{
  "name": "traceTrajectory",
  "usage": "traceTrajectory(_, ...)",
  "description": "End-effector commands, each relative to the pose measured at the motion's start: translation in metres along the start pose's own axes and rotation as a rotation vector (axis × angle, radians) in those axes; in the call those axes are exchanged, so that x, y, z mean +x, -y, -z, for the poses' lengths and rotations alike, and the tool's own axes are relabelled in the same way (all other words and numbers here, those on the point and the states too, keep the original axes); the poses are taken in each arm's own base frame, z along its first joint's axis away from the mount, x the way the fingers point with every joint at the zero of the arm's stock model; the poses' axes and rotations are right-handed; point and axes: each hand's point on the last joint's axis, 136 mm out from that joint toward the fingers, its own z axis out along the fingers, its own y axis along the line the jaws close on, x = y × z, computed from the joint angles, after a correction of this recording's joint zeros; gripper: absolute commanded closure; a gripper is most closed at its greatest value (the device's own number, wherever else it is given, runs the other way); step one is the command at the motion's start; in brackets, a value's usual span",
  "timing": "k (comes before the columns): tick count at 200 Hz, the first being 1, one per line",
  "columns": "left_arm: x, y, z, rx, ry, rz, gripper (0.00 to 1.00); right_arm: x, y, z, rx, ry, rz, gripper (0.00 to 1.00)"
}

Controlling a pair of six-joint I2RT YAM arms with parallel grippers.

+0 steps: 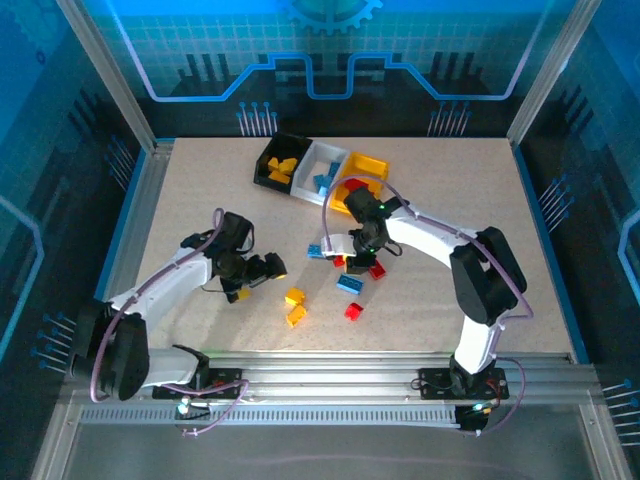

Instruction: Sort the legos into containers by color

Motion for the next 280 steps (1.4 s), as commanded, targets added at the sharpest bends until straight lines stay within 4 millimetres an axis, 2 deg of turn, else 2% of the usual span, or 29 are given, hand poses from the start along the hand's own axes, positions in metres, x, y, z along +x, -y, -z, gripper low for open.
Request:
traceTrajectory(1,-0.005,0.011,0.001,0.035,-0.009,-0.018,0.01,-0.006,-0.027,0.008,-0.079,-0.010,-0.081,0.49)
traceTrajectory(25,-0.006,0.014,-0.002,0.045,-0.017,-0.007,0.01,-0.004,-0.046,-0.002,-0.105,-0.051,-0.148,0.44)
traceTrajectory(41,-0.007,0.016,-0.004,0.051,-0.021,0.000,0.01,0.001,-0.049,-0.011,-0.105,-0.078,-0.215,0.42)
traceTrajectory(61,-0.008,0.017,-0.005,0.053,-0.025,0.002,0.01,0.005,-0.047,-0.019,-0.087,-0.118,-0.278,0.40)
traceTrajectory(101,-0.005,0.014,-0.001,0.045,-0.022,-0.003,0.01,0.011,-0.028,-0.028,0.005,-0.166,-0.378,0.39)
traceTrajectory(149,0.001,0.006,0.001,0.030,-0.019,0.000,0.01,0.014,-0.030,-0.038,-0.023,-0.198,-0.410,0.38)
traceTrajectory(179,0.004,0.002,0.001,0.025,-0.016,0.006,0.01,0.027,-0.026,-0.047,-0.019,-0.250,-0.431,0.38)
traceTrajectory(206,0.003,0.002,0.002,0.024,-0.014,0.007,0.01,0.035,-0.024,-0.056,-0.018,-0.274,-0.461,0.42)
traceTrajectory(227,0.001,0.004,0.002,0.024,-0.012,0.004,0.01,0.037,-0.023,-0.059,-0.013,-0.284,-0.470,0.53)
traceTrajectory(264,-0.002,0.008,0.001,0.025,-0.018,0.001,0.01,0.035,-0.022,-0.049,0.010,-0.275,-0.459,0.70)
traceTrajectory(280,-0.003,0.010,0.001,0.030,-0.015,0.000,0.01,0.031,-0.023,-0.041,0.015,-0.257,-0.457,0.73)
